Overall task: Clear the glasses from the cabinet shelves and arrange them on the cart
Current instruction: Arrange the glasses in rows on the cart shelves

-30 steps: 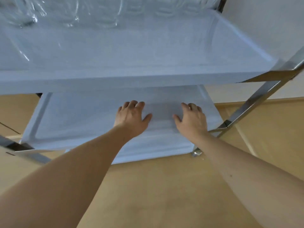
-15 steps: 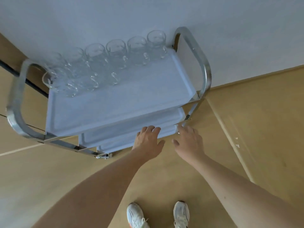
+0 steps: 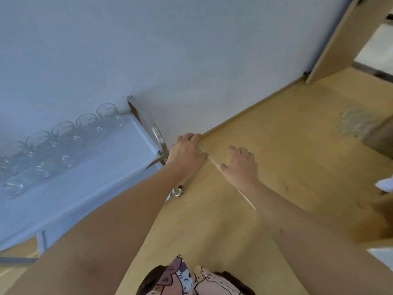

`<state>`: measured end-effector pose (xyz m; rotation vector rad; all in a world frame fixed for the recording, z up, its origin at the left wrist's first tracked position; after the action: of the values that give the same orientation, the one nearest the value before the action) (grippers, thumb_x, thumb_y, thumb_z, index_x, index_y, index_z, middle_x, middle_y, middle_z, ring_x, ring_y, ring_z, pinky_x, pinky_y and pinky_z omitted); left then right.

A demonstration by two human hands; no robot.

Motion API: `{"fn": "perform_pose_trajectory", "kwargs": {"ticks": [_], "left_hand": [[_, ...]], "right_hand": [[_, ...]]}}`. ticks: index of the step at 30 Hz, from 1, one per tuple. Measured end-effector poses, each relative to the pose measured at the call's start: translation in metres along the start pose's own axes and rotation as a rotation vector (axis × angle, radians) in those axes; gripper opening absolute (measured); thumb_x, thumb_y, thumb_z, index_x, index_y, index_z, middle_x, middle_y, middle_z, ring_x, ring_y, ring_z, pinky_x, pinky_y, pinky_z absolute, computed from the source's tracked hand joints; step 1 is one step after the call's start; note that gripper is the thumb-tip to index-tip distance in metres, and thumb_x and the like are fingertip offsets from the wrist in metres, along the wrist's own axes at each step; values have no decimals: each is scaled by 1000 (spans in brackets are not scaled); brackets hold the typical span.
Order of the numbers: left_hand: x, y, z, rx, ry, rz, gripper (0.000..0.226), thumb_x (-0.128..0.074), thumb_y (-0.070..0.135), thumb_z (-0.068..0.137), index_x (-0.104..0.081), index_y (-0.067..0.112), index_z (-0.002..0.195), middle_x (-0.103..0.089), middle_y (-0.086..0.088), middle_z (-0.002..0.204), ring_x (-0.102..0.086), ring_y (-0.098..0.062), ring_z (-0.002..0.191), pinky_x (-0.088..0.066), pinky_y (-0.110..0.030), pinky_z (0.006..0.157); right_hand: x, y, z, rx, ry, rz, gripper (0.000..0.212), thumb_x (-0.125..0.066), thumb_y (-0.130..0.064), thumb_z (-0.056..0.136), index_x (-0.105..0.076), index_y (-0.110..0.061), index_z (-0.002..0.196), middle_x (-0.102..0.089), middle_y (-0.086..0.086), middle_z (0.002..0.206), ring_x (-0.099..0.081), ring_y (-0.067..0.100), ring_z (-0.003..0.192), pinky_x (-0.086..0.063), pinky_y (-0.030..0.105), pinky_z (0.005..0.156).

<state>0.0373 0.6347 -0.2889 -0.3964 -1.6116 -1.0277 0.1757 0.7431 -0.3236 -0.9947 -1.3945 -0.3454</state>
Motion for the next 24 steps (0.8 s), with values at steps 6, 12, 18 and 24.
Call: {"fn": "perform_pose_trajectory", "kwargs": {"ticks": [6, 12, 18, 24], "left_hand": [[-38, 133, 67, -211, -80, -8, 67, -61, 46, 91, -40, 21, 149, -45, -8, 150, -36, -32, 139, -39, -48, 109], [-75, 239, 147, -419, -139, -35, 66, -62, 43, 91, -40, 21, 149, -44, -7, 150, -38, -31, 138, -41, -47, 106], [-104, 333, 249, -632, -201, -2, 65, -61, 42, 94, -38, 20, 151, -41, -9, 153, -37, -31, 140, -40, -47, 110], [-127, 425, 334, -811, -267, -10, 64, -62, 40, 94, -40, 19, 150, -44, -8, 151, -38, -32, 137, -41, -48, 109]], "right_hand": [[70, 102, 21, -194, 118, 31, 65, -60, -42, 93, -37, -24, 151, -43, 10, 149, -40, 35, 132, -41, 45, 99], [116, 195, 49, -428, 221, 99, 67, -61, -40, 94, -35, -23, 153, -39, 10, 153, -37, 35, 137, -40, 47, 106], [160, 273, 108, -632, 300, 121, 66, -60, -38, 96, -32, -23, 154, -37, 9, 154, -35, 35, 139, -38, 48, 111], [212, 323, 156, -787, 398, 78, 66, -58, -41, 97, -31, -23, 155, -36, 8, 156, -36, 32, 139, -39, 44, 110]]}}
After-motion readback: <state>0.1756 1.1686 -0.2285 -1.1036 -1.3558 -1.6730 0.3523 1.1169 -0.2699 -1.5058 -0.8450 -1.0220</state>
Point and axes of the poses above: each hand's wrist, its own z-axis towards the middle knuckle, its own x-axis out of the back of the hand, y = z × x, the point moved 10 cm from there along z, towards the middle knuckle
